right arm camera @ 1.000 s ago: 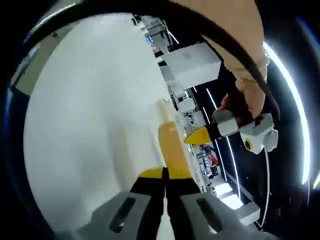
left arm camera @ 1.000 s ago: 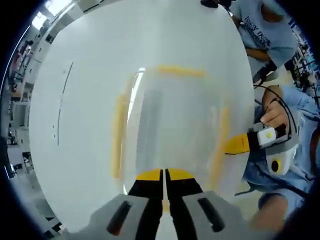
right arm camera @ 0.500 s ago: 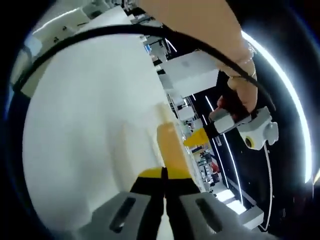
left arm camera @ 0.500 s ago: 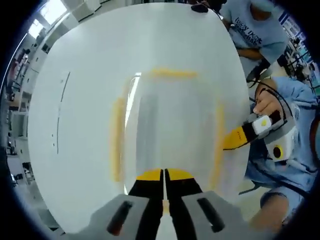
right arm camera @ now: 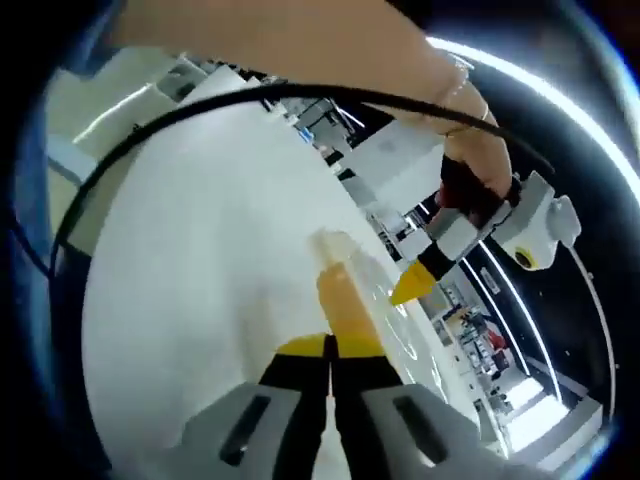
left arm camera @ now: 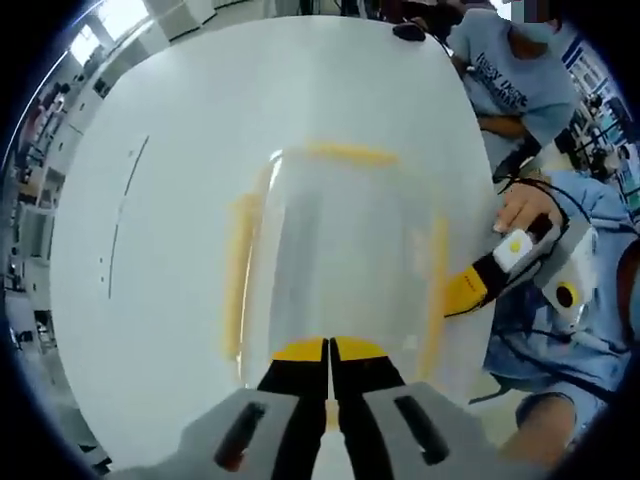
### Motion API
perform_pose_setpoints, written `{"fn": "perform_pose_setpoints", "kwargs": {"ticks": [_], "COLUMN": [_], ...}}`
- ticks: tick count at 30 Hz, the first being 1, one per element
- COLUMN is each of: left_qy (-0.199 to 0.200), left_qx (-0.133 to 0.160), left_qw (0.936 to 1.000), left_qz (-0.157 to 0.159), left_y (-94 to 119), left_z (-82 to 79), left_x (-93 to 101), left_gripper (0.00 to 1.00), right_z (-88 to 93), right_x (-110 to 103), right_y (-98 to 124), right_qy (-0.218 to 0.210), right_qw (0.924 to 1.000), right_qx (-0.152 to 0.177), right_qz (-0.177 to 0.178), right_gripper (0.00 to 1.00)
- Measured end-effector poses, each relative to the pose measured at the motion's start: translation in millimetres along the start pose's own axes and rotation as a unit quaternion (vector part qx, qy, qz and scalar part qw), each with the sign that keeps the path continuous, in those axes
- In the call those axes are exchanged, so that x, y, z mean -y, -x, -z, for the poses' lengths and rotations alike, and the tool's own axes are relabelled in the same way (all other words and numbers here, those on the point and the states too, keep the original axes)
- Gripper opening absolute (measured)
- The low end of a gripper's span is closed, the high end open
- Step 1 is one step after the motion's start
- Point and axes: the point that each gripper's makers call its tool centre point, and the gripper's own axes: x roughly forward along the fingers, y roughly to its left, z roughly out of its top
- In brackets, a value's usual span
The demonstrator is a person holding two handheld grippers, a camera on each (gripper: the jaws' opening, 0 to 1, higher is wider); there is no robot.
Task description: Snap each plastic latch of the storage box into its locked position after aligning the lid with the box until every specified latch is closed and the lid sits flush.
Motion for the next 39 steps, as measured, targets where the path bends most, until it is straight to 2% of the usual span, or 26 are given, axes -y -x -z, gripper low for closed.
{"fn": "perform_pose_setpoints", "kwargs": {"ticks": [1,3,6,7,8,9,10,17,18,19,21,24,28,34,35,37,39], "left_qy": [0.001,0.008,0.016,0.016,0.016,0.012,0.009,-0.006,-0.007,-0.006,-0.003,0.004,-0.001,-0.010,-0.012,-0.015,-0.015], "left_qx": [0.000,0.000,0.007,0.009,0.012,0.013,0.014,0.009,0.010,0.011,0.016,0.028,0.041,0.037,0.035,0.032,0.031], "left_qw": [1.0000,1.0000,0.9998,0.9998,0.9997,0.9998,0.9998,0.9999,0.9999,0.9999,0.9999,0.9996,0.9991,0.9990,0.9990,0.9990,0.9990], "left_qz": [0.000,0.002,0.010,0.011,0.011,0.011,0.009,-0.001,0.000,0.000,0.003,0.003,-0.009,-0.022,-0.024,-0.028,-0.029], "left_y": [0.3,0.3,0.8,0.7,0.2,0.0,-0.1,-0.5,-0.3,-0.4,-0.5,-0.8,-0.6,-1.2,-1.3,-1.2,-1.0], "left_z": [-0.8,-0.7,-0.6,-0.4,-0.5,-1.2,-1.4,-1.7,-1.6,-1.1,0.0,0.7,0.9,-1.4,-1.6,-1.8,-1.8], "left_x": [-2.1,-3.6,-5.7,-5.9,-4.8,-4.9,-5.3,-6.6,-7.7,-7.4,-6.6,-5.8,-2.9,-1.4,-1.0,-0.7,-0.9], "left_gripper": [0.01,0.01,0.01,0.01,0.01,0.01,0.01,0.00,0.00,0.00,0.00,0.00,0.00,0.00,0.00,0.00,0.00], "right_z": [1.7,1.2,-7.3,-8.7,-10.0,-4.8,4.2,34.7,1.7,-8.0,-5.4,0.9,21.7,18.1,19.5,29.0,33.8], "right_x": [0.5,3.5,20.0,25.7,40.8,59.7,74.6,116.0,107.0,106.5,115.9,118.7,123.3,132.3,136.5,147.8,146.7], "right_y": [-0.5,2.0,9.4,11.4,14.7,15.6,14.1,-13.4,4.2,8.4,-1.8,-20.3,-40.0,-55.6,-59.7,-65.0,-72.1], "right_qy": [-0.002,-0.038,-0.084,-0.090,-0.095,-0.098,-0.098,-0.122,-0.130,-0.136,-0.145,-0.161,-0.116,-0.120,-0.119,-0.093,-0.093], "right_qw": [0.9999,0.9982,0.9924,0.9910,0.9890,0.9890,0.9900,0.9886,0.9872,0.9861,0.9851,0.9833,0.9928,0.9910,0.9911,0.9945,0.9934], "right_qx": [0.006,0.026,0.077,0.088,0.109,0.112,0.100,0.088,0.091,0.094,0.091,0.082,0.020,0.016,0.008,-0.020,-0.033], "right_qz": [-0.016,-0.039,-0.046,-0.045,-0.030,-0.002,0.016,0.006,0.014,0.019,0.013,-0.021,-0.021,-0.058,-0.060,-0.042,-0.058], "right_gripper": [0.00,0.00,0.00,0.00,0.00,0.00,0.00,0.00,0.00,0.00,0.00,0.00,0.00,0.00,0.00,0.00,0.00]}}
